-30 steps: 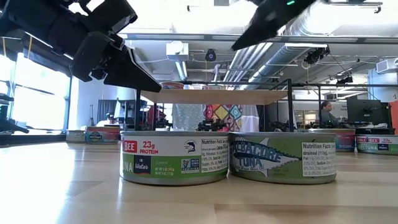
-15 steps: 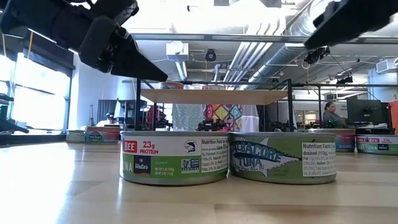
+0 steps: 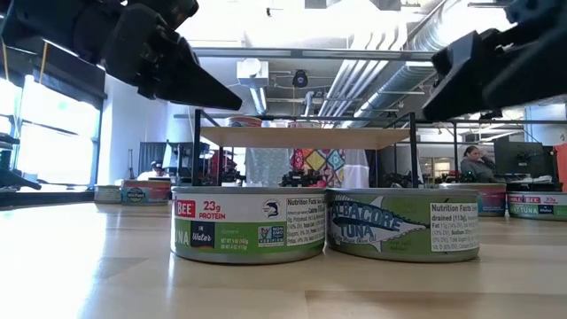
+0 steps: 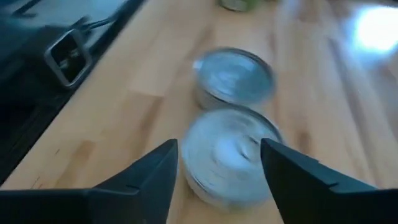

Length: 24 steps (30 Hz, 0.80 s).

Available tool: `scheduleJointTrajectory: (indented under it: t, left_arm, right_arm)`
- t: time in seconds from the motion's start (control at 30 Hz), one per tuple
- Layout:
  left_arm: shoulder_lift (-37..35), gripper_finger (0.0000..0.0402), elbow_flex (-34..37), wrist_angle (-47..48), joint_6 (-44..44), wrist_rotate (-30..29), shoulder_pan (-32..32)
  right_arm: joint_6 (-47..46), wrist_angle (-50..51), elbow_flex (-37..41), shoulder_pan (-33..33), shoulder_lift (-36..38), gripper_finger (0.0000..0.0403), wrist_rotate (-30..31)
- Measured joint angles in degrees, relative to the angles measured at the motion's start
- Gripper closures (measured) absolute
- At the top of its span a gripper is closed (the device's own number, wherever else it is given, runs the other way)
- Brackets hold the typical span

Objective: Stack canned seafood by type on shelf
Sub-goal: Put the green tuna can on the shelf

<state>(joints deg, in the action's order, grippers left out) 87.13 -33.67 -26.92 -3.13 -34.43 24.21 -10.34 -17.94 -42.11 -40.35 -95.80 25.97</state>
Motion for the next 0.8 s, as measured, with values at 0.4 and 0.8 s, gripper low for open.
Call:
scheduleJointTrajectory:
  t: [0.4,0.8]
  left_arm:
    - [9.5,0.0323,-5.8,-5.7,10.5,6.2,0.7]
    - [21.1,0.0317,-18.4,-5.6,20.8,26.3,-2.9]
  right_arm:
    - [17.5,-2.0,-10.9,0.9,-17.9,0.026,2.1]
    - [10.4,6.7,-11.5,1.3,-14.8,0.0391,6.5]
